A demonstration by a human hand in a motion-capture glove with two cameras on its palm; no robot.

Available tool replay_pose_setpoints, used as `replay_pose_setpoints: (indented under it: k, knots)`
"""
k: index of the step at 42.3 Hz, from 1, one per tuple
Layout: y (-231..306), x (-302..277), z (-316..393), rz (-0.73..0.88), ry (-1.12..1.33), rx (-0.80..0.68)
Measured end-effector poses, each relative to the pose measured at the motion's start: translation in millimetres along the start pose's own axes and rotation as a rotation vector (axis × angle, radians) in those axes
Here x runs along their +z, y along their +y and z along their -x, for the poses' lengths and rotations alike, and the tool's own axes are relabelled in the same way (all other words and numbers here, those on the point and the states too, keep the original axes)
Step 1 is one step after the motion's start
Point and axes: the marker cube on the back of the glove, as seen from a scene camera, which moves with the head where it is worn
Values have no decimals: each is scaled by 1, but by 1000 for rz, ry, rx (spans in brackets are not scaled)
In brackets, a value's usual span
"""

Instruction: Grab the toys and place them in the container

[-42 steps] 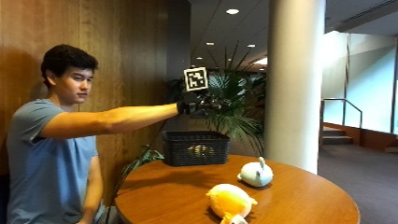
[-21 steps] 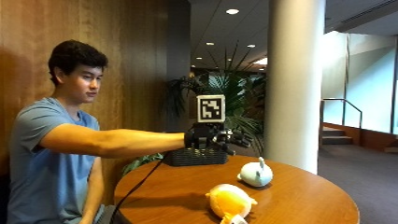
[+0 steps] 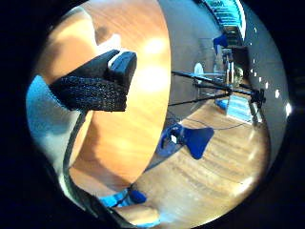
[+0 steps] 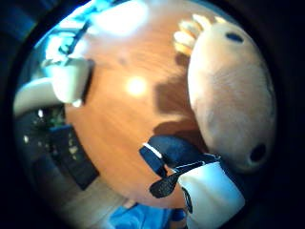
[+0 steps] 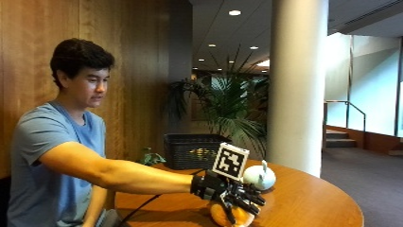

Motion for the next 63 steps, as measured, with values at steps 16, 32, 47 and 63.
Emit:
replay_pose_setpoints:
  k: [16,32,47,63]
  knots:
    - [-7,24,-17,57,-49,4]
    - [8,20,-6,-270,-142,73]
    - [68,-72,21,-323,-168,22]
    - [163,-195,68,-442,-165,-139]
